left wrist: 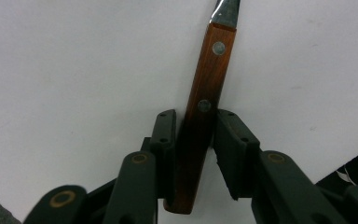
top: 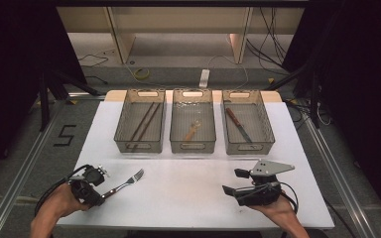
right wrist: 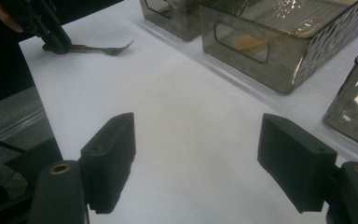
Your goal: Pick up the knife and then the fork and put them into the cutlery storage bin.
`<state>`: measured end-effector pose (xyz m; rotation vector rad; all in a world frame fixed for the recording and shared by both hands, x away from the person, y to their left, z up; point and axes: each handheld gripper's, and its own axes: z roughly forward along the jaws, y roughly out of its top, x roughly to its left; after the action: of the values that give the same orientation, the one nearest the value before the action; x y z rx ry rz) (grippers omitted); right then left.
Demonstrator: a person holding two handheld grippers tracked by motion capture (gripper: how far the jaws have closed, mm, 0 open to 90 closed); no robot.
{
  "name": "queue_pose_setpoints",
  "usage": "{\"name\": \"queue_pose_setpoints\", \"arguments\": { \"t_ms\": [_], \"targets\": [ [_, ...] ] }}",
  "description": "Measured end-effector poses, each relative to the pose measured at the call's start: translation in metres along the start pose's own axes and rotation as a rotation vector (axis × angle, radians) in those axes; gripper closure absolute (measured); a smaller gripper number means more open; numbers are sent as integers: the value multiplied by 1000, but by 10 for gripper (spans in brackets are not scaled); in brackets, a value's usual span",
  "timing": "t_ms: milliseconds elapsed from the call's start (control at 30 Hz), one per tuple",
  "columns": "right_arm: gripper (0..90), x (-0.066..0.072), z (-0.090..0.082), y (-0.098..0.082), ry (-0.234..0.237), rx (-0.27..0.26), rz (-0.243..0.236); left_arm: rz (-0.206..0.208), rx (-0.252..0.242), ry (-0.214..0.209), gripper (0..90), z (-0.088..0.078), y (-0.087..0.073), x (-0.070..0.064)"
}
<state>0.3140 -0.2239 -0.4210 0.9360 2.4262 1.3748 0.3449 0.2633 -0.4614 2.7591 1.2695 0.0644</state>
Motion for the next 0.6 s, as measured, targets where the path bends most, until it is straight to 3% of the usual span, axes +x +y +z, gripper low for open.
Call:
{"name": "queue_pose_setpoints", "arguments": {
  "t_ms": [200,300,600],
  "targets": [
    [285,0,0,0,0,2,-1,46,-4,-4,750,0,0,-2],
    [285,0,0,0,0,3,-2,50,-13,-9,755,0,-1,-2],
    [287,1,0,1,5,1,-4,36,-39,-76,758,-1,3,-4]
  ]
}}
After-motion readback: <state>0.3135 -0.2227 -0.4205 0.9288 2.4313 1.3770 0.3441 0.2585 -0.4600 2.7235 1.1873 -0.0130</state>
